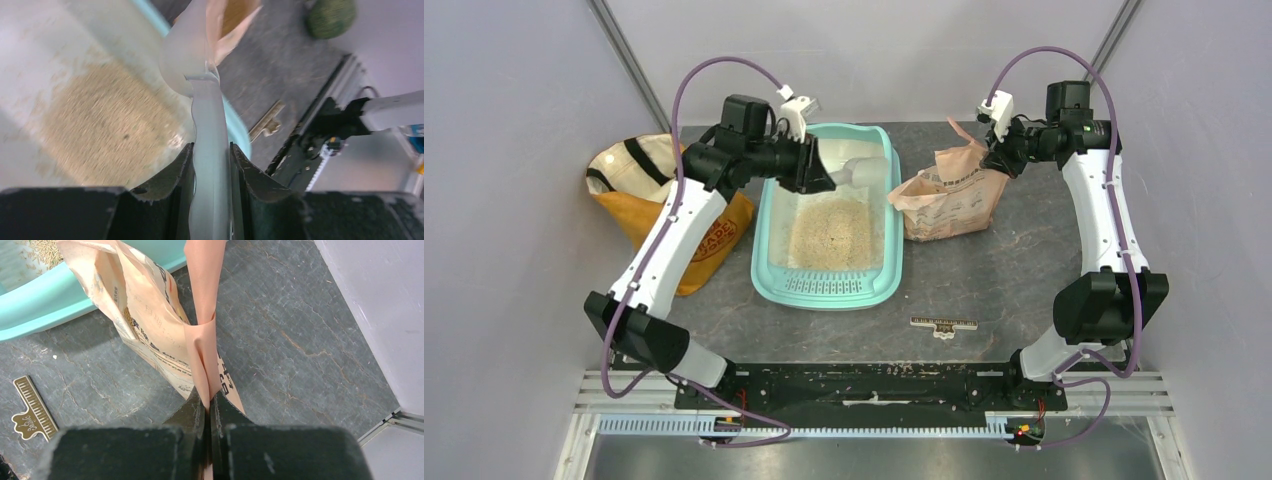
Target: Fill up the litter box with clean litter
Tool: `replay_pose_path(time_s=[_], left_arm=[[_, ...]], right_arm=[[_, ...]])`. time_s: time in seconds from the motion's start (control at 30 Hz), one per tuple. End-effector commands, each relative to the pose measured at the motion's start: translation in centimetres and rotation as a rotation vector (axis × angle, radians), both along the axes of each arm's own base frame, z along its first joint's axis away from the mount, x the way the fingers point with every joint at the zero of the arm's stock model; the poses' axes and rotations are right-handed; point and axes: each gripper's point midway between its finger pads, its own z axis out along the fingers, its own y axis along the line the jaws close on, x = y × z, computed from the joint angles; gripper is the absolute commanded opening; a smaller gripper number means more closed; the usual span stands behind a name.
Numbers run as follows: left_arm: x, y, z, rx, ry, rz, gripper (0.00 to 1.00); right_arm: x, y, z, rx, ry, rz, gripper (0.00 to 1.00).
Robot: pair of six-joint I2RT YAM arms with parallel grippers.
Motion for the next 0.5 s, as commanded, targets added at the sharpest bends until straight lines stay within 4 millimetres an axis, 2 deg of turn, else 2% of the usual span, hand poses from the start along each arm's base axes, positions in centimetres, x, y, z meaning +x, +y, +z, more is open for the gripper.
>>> replay_pose_path(time_s=[0.0,0.13,0.3,0.47], left_arm=[[-0.3,-5.5,4.5,-0.209,-0.018,-0.162,0.02],[0.0,-8.0,4.0,-0.236,0.023,-0.207,0.02],[-0.7,-10.9,3.0,-0.239,0.04,-0.267,0.02],[1.3,-11.7,1.7,-0.205,0.05,-0.21,0.02]], right_arm=[[1.4,1.5,5.6,0.054,-0.196,0.063,0.0],[1.4,1.7,5.7,0.06,-0.196,0.064,0.0],[1.5,1.8,5.7,0.066,-0.199,0.065,0.0],[1.5,1.8,5.9,0.068,-0.202,0.068,0.0]])
